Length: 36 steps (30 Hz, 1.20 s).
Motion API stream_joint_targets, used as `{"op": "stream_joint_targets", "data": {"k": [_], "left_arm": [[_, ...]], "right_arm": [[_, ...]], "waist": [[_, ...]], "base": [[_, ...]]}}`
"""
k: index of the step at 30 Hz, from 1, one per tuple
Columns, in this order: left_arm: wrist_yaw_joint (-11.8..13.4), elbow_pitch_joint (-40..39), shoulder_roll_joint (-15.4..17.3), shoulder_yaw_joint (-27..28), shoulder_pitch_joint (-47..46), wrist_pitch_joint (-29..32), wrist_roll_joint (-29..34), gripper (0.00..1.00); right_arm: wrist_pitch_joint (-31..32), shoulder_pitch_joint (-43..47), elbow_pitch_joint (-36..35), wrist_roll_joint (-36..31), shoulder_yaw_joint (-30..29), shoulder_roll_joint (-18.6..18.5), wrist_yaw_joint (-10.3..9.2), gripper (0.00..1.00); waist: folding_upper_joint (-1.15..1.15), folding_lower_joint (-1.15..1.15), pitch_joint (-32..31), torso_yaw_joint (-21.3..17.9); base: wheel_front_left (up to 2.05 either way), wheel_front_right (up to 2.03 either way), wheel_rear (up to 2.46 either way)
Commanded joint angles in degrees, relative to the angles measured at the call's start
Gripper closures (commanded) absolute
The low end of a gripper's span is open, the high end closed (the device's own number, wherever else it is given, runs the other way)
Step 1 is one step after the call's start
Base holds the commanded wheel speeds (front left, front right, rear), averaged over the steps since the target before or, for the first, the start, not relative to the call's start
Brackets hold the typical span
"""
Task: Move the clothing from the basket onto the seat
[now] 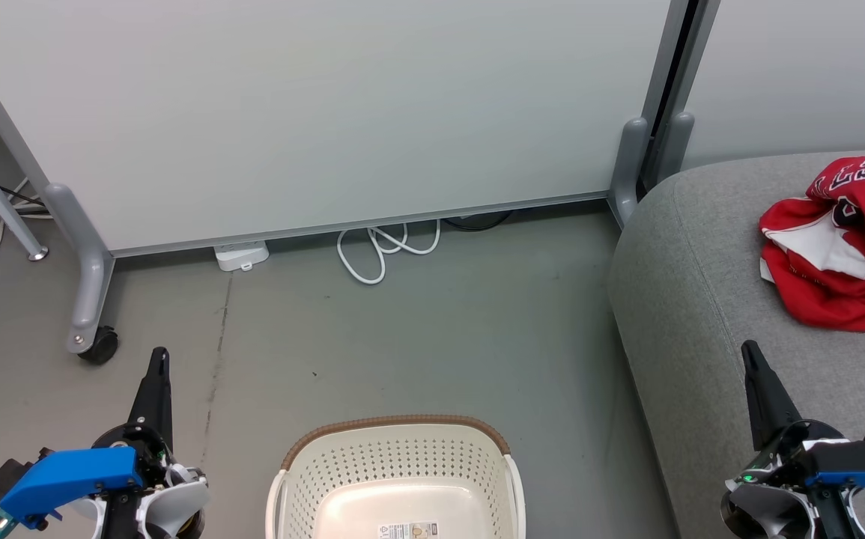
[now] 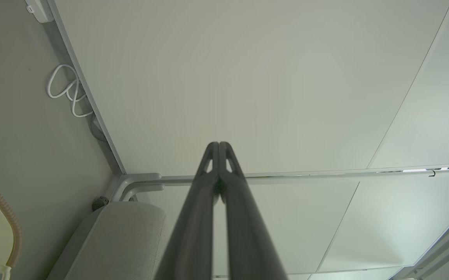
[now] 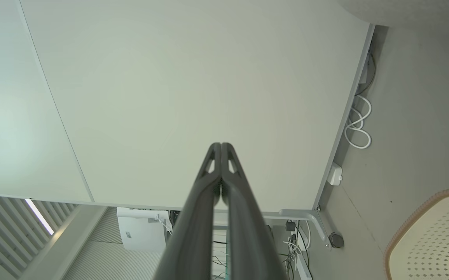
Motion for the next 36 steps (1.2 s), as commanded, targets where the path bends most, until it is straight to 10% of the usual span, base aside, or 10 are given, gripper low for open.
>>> {"op": "stream_joint_targets", "data": {"k": [1,36], "left_arm": [[-0.50,-0.21,-0.01,0.14,-0.55,0.21,-0.13,1.00],[-0.51,-0.22,-0.01,0.12,-0.54,0.20,-0.14,1.00]], "right_arm": [[0.25,-0.67,-0.15,0.14,-0.08,-0.25,0.04,1.00],[0.24,-0.65,-0.14,0.15,-0.07,-0.25,0.04,1.00]], "waist": [[0.00,0.00,0.00,0.00],[0.00,0.00,0.00,0.00]], "base": [[0.00,0.00,0.00],[0.00,0.00,0.00]]}}
